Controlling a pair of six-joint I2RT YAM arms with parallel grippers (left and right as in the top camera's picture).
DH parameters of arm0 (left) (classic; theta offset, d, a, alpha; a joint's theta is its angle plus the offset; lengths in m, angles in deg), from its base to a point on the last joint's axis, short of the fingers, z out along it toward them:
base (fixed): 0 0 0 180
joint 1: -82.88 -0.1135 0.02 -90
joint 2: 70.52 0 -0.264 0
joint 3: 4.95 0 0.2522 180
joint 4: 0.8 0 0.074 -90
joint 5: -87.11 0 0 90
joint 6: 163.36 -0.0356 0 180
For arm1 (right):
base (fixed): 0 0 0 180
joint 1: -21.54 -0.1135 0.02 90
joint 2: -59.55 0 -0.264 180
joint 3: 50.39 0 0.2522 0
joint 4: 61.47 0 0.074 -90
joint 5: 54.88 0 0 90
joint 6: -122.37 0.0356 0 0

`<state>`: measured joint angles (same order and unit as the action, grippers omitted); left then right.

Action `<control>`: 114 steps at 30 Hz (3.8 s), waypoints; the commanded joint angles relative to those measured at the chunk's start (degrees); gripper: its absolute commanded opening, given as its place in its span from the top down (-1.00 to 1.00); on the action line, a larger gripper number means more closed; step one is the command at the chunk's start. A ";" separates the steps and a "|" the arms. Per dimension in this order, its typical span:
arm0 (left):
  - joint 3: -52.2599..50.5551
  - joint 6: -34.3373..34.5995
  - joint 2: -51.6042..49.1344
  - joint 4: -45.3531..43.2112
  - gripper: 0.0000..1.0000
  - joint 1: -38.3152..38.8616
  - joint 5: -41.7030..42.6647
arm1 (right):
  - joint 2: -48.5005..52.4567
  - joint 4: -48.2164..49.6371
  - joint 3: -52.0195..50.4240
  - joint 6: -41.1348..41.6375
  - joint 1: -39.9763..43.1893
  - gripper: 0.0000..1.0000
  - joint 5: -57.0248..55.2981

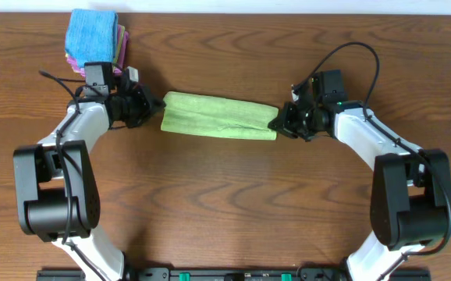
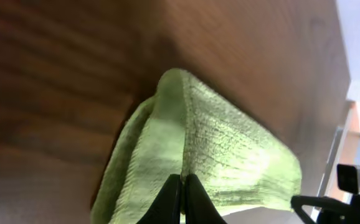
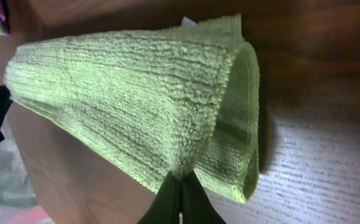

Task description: Fold the cloth

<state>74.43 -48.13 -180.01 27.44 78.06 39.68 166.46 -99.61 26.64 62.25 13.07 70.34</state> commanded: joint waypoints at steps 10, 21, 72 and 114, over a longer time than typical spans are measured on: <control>0.87 -6.23 0.85 9.44 0.88 -0.02 -4.98 | 0.57 -1.81 0.87 -1.73 0.13 0.97 1.01; 1.55 -6.45 2.10 9.73 -0.58 -0.13 -4.90 | -0.42 -1.81 1.77 -3.50 1.05 -0.37 1.07; 2.91 -8.28 -6.47 14.29 0.88 18.34 -38.07 | 8.50 2.58 7.34 -6.82 -10.25 0.97 -29.44; 2.91 -7.43 -6.47 17.75 0.88 18.34 -37.81 | 7.91 3.52 1.33 -19.80 9.88 -0.68 24.90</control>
<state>80.05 -55.56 -183.88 42.61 96.29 1.41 173.08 -97.40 27.97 39.48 24.74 96.63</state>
